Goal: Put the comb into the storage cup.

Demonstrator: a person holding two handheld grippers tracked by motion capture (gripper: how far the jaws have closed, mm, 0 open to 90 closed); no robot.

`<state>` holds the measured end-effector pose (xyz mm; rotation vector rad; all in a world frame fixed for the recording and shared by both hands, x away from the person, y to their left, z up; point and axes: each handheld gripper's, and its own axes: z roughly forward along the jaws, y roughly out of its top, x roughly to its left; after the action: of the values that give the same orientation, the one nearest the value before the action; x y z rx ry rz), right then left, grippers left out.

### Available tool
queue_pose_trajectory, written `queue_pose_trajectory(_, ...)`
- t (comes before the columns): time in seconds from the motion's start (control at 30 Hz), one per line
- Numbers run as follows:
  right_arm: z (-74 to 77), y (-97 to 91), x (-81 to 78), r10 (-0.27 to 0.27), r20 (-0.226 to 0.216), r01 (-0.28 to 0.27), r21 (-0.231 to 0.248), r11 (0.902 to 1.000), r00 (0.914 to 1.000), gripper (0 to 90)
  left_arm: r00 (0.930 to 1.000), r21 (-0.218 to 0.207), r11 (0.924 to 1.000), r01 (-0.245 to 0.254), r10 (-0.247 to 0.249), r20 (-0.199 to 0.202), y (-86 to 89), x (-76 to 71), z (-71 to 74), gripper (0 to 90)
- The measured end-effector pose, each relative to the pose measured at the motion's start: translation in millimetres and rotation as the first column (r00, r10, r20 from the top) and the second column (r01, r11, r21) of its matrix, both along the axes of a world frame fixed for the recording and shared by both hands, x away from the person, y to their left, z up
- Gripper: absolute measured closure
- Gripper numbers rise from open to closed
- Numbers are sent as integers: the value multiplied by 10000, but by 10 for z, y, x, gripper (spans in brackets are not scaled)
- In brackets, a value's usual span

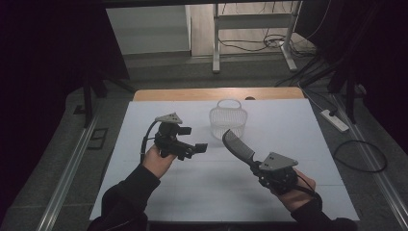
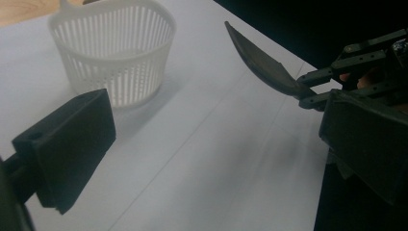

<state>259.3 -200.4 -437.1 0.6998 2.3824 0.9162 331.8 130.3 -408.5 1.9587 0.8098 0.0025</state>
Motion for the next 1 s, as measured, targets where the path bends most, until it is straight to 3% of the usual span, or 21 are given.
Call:
queue_pose_trajectory(0.67,-25,263,-95,578,470,-576,-45,9983,9972,724,9974,-178,9990,409,-419,-588,-159,1,-77,0)
queue_pose_trajectory(1.0,-25,316,-118,709,662,-710,-6,9975,9953,724,9903,-507,9963,688,-744,-1175,-248,30,-144,0)
